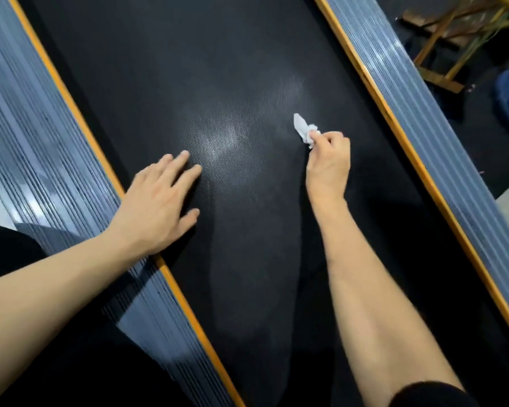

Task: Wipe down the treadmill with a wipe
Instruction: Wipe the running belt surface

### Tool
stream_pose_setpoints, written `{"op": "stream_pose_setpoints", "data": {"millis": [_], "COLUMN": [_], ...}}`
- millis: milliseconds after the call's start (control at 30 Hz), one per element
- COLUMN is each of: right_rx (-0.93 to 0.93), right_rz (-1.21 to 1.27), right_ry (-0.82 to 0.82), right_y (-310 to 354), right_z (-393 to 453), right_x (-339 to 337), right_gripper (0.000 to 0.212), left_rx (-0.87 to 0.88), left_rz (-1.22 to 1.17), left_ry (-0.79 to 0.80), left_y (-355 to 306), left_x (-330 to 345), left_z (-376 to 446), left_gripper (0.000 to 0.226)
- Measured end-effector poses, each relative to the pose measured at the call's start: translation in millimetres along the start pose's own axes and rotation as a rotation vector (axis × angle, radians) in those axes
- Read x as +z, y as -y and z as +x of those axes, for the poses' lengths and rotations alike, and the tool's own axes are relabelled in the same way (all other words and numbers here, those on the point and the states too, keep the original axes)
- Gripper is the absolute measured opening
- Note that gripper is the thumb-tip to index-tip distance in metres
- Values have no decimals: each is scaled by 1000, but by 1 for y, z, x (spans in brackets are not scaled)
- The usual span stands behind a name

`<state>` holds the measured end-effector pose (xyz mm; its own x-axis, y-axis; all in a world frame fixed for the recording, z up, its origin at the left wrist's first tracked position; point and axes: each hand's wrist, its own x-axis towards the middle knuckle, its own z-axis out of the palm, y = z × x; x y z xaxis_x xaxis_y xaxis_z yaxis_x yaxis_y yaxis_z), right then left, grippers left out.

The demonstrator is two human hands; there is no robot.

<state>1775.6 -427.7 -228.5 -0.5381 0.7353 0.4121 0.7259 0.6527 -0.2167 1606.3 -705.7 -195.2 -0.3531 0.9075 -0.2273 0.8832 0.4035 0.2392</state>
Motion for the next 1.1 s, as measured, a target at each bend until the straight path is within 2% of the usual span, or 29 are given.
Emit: {"op": "stream_pose_setpoints", "data": {"millis": [33, 67, 167, 267, 333, 367, 400, 467, 567, 600, 667, 767, 833, 900, 967, 1067, 1100], "right_rx": [29, -31, -376, -527, -444, -345, -212, 71, 281, 245, 15, -330, -508, -592, -456, 63, 158], "right_rz": [9, 57, 248, 341, 228, 117, 28, 19, -31, -58, -15, 230, 349, 332, 132, -22, -27], "right_ry": [-4, 16, 164, 185, 71, 17, 14, 130, 102, 60, 18, 171, 216, 165, 48, 71, 55], "right_y": [12, 32, 95, 75, 24, -5, -35, -74, -64, -48, -4, 62, 70, 38, -17, -74, -71], "right_z": [-3, -12, -61, -42, 0, 22, 41, 64, 68, 62, 35, -23, -28, 1, 41, 75, 77], "right_x": [1, 2, -8, -12, -4, -1, 2, 4, 16, 18, 16, -3, -10, -6, 3, 12, 15], "right_gripper": [28, 27, 29, 32, 32, 29, 27, 29, 28, 26, 24, 24, 24, 29, 32, 25, 24], "left_rx": [70, 126, 203, 212, 213, 209, 203, 196, 199, 197, 195, 202, 205, 208, 208, 206, 204], "left_rz": [23, 44, 91, 111, 114, 113, 114, 116, 120, 119, 114, 114, 105, 96, 99, 114, 115], "left_ry": [5, 28, 111, 142, 147, 152, 157, 161, 165, 167, 160, 147, 138, 133, 131, 128, 132], "left_y": [-5, -10, -18, -13, -11, -12, -13, -14, -13, -13, -12, -12, -11, -10, -9, -10, -10], "left_x": [3, 7, 24, 31, 31, 31, 31, 32, 33, 33, 34, 35, 36, 36, 36, 36, 35], "left_z": [0, 0, 0, -2, -2, -2, -2, -1, -1, -2, -3, -3, -3, -4, -4, -5, -5], "left_gripper": [76, 80, 89, 92, 93, 92, 92, 92, 92, 92, 91, 91, 91, 90, 90, 89, 89]}}
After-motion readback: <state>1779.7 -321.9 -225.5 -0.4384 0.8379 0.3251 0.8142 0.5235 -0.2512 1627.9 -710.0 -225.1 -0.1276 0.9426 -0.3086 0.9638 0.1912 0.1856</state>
